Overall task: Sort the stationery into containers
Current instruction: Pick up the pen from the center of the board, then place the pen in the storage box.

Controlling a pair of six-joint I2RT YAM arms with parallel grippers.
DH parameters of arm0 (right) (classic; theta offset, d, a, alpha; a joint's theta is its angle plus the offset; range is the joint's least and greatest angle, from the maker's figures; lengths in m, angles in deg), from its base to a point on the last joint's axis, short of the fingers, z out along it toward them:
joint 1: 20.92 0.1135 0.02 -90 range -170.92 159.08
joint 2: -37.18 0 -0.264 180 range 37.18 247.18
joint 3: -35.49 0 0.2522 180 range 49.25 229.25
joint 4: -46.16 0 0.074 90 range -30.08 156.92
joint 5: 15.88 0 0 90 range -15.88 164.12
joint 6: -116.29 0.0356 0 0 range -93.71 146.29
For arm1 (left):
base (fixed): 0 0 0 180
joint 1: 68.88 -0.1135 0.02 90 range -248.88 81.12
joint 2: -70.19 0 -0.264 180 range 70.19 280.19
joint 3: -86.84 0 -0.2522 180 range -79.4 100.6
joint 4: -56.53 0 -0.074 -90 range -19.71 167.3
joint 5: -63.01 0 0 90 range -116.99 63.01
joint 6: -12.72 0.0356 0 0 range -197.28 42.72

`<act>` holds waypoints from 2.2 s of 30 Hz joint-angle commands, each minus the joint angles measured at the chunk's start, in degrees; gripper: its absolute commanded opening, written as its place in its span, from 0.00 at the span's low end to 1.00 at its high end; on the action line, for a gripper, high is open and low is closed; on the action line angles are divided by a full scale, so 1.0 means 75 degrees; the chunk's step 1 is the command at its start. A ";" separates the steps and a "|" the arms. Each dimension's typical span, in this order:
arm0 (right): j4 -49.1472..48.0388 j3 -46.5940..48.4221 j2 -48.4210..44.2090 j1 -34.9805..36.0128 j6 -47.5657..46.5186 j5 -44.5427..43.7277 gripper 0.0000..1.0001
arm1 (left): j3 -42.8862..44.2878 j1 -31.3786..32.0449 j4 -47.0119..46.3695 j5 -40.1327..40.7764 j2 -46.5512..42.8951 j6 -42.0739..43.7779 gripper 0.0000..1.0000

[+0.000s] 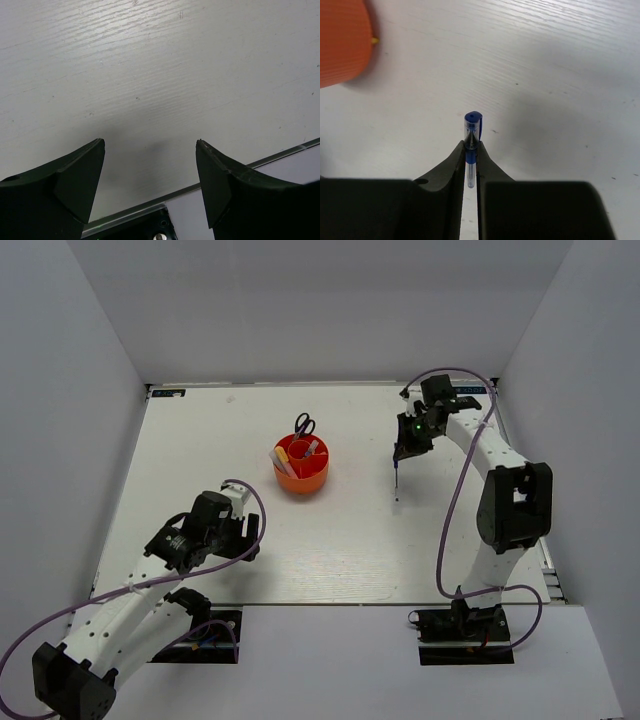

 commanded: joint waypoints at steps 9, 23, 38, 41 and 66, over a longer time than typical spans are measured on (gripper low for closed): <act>-0.0295 0.2584 0.0225 0.1114 0.1182 0.1603 0.01 | -0.0001 -0.0040 -0.0036 0.0042 0.0067 0.0024 0.82; -0.4187 0.1073 0.0283 0.2169 0.3081 0.0937 0.00 | -0.0001 -0.0028 -0.0001 0.0077 0.0278 0.0047 0.82; -0.4164 0.1003 0.0810 0.2297 0.3644 -0.0259 0.00 | 0.0023 -0.0028 -0.0106 0.0206 0.0325 0.0083 0.82; -0.4246 0.0828 0.0834 0.2321 0.3796 -0.0271 0.00 | 0.0011 -0.0052 -0.0013 0.0206 0.0325 0.0083 0.82; -0.4481 -0.0392 0.0284 0.2661 0.3774 -0.0330 0.52 | 0.0034 -0.0040 0.0010 0.0206 0.0290 0.0094 0.82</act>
